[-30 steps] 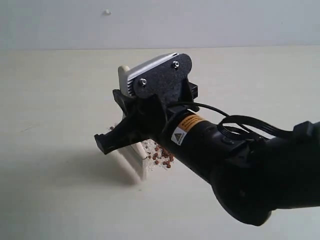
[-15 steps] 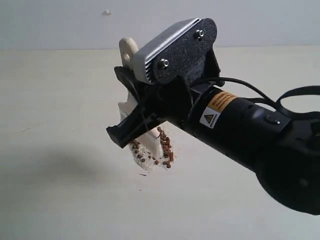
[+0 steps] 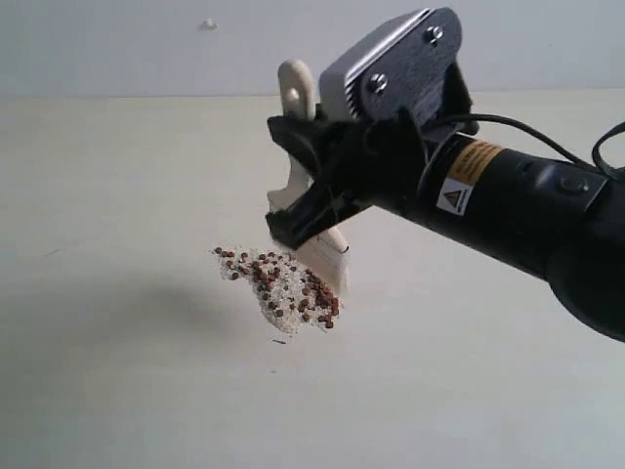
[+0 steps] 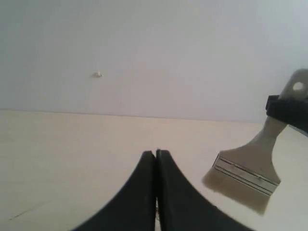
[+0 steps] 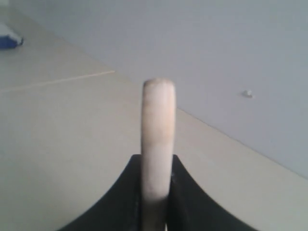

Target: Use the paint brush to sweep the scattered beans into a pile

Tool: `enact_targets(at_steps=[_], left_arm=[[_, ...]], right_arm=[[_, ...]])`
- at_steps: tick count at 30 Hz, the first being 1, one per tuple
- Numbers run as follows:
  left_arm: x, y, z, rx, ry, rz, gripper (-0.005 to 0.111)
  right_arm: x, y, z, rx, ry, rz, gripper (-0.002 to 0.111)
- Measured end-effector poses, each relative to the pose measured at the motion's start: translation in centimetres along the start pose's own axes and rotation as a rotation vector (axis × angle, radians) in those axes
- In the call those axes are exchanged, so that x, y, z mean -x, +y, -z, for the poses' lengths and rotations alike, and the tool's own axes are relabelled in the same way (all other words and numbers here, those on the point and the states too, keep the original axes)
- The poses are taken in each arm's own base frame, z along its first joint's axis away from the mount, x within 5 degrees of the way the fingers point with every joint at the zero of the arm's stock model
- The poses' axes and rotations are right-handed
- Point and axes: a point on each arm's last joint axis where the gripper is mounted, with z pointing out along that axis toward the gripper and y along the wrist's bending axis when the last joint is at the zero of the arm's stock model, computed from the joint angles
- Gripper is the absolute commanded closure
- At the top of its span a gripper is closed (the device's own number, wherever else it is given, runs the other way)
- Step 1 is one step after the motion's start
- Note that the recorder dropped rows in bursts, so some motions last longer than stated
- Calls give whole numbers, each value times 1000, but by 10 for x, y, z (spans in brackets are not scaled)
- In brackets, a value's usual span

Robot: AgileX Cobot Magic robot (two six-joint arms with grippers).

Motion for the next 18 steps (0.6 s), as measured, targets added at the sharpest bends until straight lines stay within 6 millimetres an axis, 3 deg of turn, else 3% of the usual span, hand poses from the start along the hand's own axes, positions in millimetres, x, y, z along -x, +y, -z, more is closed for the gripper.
enact_targets(at_steps=[6, 18], left_arm=[[0, 0, 0, 0, 0, 0, 107], [0, 0, 0, 0, 0, 0, 107]], right_arm=[[-1, -13, 1, -127, -5, -281, 108], [-16, -11, 2, -140, 148, -373, 108]])
